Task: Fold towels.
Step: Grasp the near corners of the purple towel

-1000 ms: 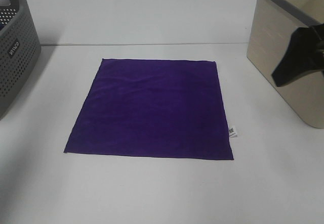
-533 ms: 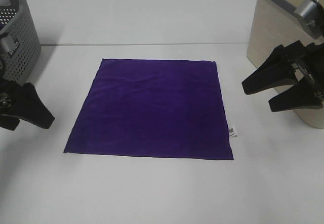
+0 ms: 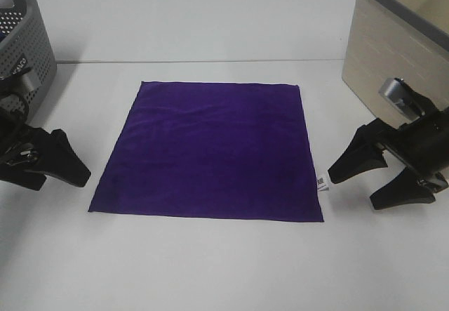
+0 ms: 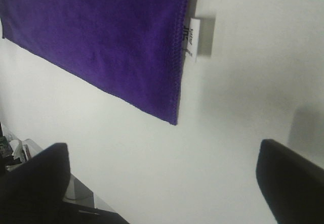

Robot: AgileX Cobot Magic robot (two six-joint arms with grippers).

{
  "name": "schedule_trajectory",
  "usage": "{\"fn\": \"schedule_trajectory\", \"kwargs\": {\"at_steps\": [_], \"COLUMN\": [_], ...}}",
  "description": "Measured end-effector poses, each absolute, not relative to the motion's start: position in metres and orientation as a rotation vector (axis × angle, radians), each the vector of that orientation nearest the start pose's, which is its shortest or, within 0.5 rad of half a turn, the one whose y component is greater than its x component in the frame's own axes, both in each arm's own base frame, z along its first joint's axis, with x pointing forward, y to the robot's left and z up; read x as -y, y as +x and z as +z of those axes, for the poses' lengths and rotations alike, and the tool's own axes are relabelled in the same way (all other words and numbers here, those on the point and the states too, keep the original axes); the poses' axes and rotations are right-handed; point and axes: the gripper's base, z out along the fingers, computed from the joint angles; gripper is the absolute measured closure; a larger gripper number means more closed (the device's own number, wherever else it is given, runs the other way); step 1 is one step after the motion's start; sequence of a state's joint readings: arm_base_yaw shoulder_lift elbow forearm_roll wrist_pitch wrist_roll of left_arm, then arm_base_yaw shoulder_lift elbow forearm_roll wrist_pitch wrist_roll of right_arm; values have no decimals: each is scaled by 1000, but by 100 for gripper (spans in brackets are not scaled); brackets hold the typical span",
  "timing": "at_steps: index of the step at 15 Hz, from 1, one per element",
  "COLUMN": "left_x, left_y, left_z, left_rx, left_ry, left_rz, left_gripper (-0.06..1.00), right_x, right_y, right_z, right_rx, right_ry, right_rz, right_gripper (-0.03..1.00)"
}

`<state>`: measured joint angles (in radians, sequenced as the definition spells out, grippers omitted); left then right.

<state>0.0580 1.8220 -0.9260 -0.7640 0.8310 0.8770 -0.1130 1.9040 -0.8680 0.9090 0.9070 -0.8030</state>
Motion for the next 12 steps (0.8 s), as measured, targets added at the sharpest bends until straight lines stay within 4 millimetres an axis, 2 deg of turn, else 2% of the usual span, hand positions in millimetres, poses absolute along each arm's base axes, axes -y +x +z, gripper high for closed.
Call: {"fn": "schedule_trajectory", "kwargs": {"at_steps": [3, 4, 7, 12], "left_x": [29, 28, 28, 31], "left_y": [307, 307, 314, 326], "left_z": [138, 130, 106, 96], "left_rx": [-2846, -2870, -2929, -2934], "left_ry": [380, 372, 352, 303], "left_rz": [-749, -761, -793, -876], "left_gripper": [-3, -3, -3, -2], "right_x": [-24, -24, -25, -25], "right_y": [295, 295, 295, 295], "right_z": [100, 95, 94, 94], "right_rx": [-2944, -2952, -2949, -2948], "right_ry": [-18, 2, 19, 21], "right_rz": [1038, 1057, 1078, 1076], "right_gripper": [0, 1, 1, 1]}}
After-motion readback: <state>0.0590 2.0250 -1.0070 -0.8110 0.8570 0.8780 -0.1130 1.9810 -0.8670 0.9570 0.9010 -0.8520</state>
